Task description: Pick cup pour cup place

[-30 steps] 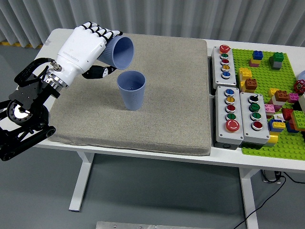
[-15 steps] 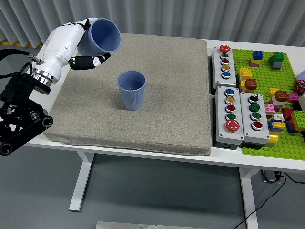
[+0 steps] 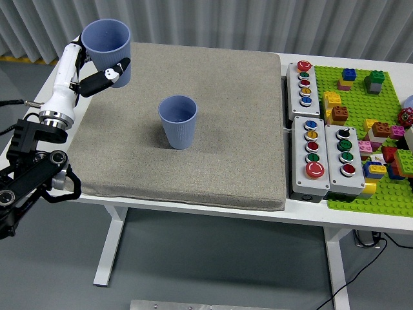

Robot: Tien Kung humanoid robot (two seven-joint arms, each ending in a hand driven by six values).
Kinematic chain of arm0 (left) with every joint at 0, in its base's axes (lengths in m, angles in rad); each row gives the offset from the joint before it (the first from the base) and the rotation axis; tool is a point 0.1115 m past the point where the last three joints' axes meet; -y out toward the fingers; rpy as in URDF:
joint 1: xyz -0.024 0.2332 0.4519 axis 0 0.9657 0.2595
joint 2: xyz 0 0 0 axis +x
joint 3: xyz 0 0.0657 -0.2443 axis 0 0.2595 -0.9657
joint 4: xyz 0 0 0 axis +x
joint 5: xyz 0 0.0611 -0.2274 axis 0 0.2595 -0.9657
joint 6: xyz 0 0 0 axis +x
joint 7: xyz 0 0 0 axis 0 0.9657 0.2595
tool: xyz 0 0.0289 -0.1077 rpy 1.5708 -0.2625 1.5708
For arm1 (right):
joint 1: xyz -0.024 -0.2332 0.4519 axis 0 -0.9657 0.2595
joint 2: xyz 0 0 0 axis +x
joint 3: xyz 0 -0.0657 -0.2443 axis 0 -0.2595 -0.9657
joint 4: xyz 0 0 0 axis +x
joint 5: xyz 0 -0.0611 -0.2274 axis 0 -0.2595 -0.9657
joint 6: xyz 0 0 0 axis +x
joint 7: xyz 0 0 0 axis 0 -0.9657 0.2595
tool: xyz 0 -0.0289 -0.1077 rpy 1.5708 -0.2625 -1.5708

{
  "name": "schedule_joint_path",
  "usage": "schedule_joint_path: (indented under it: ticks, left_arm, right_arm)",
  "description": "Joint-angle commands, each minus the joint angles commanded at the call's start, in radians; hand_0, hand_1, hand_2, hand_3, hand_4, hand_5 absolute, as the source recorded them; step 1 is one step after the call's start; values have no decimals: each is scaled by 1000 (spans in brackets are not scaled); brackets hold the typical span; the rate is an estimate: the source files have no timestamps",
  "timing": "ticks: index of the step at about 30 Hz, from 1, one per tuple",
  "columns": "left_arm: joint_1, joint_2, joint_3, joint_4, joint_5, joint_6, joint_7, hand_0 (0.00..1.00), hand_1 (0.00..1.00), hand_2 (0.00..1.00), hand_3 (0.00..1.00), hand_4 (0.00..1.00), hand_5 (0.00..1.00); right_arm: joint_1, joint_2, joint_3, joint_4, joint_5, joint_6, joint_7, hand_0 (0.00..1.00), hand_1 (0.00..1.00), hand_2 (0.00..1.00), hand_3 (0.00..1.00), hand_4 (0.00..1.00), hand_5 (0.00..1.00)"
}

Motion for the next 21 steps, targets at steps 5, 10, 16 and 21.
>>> schedule_joint_path:
  ticks: [5,10,16,21]
  left_arm:
    - [28,-50,8,42,-96,44,-6,677,575,574,591,533,64]
    - [56,-116,-2,99,36,104,-23,675,578,576,591,531,68]
    - [82,-174,-9,144,162,104,-48,679,585,579,593,541,88]
    - [124,-224,-40,203,154,104,-101,679,585,578,588,545,94]
  right_arm:
    - [1,1,3,0,-5,1,0,698,695,628,619,178,337]
    - [1,2,2,0,-5,1,0,698,696,628,619,177,339]
    - [1,3,3,0,-10,3,-1,698,696,629,618,177,337]
    - [0,5,3,0,-18,6,-2,698,696,628,618,177,333]
